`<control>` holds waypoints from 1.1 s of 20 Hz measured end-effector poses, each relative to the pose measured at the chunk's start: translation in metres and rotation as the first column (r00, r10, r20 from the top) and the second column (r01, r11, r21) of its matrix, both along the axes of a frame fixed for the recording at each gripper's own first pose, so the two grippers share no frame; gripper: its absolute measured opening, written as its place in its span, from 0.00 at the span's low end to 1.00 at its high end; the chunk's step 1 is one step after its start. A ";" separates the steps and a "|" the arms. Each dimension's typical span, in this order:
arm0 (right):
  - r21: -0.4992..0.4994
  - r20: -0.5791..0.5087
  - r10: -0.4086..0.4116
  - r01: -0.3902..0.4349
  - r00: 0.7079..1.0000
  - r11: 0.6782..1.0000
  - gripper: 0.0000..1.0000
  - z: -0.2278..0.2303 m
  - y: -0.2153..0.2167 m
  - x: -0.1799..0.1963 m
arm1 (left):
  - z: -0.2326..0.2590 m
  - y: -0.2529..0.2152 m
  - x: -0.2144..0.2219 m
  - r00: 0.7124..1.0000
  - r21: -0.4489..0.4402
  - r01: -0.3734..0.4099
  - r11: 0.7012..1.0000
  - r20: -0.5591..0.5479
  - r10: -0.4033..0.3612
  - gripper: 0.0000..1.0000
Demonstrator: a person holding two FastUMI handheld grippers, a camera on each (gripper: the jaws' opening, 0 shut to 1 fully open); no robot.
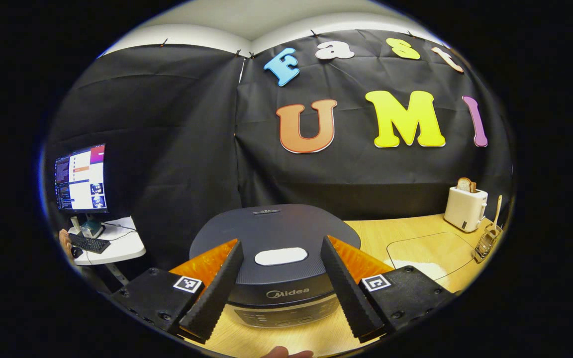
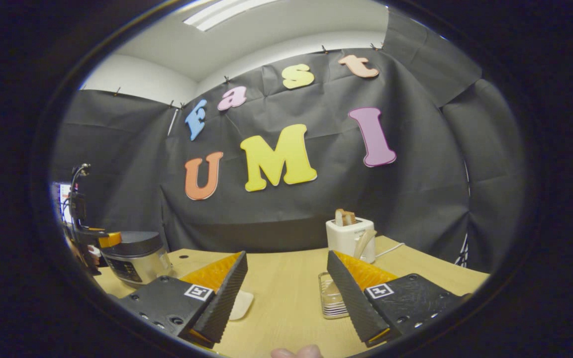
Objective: Close the left gripper, press the button to open the rice cooker; take a wooden spoon from the chopstick holder with the right hand, scoop a spoonful of rice and pour it into the rice cooker, then put the wooden spoon back into the chopstick holder.
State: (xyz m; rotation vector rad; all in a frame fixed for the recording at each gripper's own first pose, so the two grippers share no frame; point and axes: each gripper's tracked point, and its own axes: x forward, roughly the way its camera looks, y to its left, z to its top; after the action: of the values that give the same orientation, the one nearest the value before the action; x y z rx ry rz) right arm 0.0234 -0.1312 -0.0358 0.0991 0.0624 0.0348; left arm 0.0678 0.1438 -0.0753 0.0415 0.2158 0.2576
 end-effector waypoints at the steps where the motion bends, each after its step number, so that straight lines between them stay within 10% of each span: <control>1: 0.000 -0.003 0.005 -0.005 1.000 1.000 0.95 -0.003 0.004 0.000 | -0.003 0.000 0.001 1.000 -0.001 0.002 1.000 -0.007 -0.002 0.99; 16: -0.056 0.004 -0.010 0.010 1.000 0.998 0.95 0.008 0.019 -0.005 | 0.037 -0.001 -0.005 0.996 0.000 -0.019 1.000 0.084 0.018 0.99; 22: -0.121 0.076 -0.077 0.086 0.994 0.989 0.92 0.033 0.014 -0.014 | 0.065 -0.058 -0.023 0.987 0.003 0.093 0.996 0.130 -0.092 0.99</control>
State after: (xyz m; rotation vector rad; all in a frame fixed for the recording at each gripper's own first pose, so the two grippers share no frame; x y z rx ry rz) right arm 0.0096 -0.1176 -0.0026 -0.0239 -0.0107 -0.0470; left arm 0.0449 0.0858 -0.0102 0.0314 0.0840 0.1666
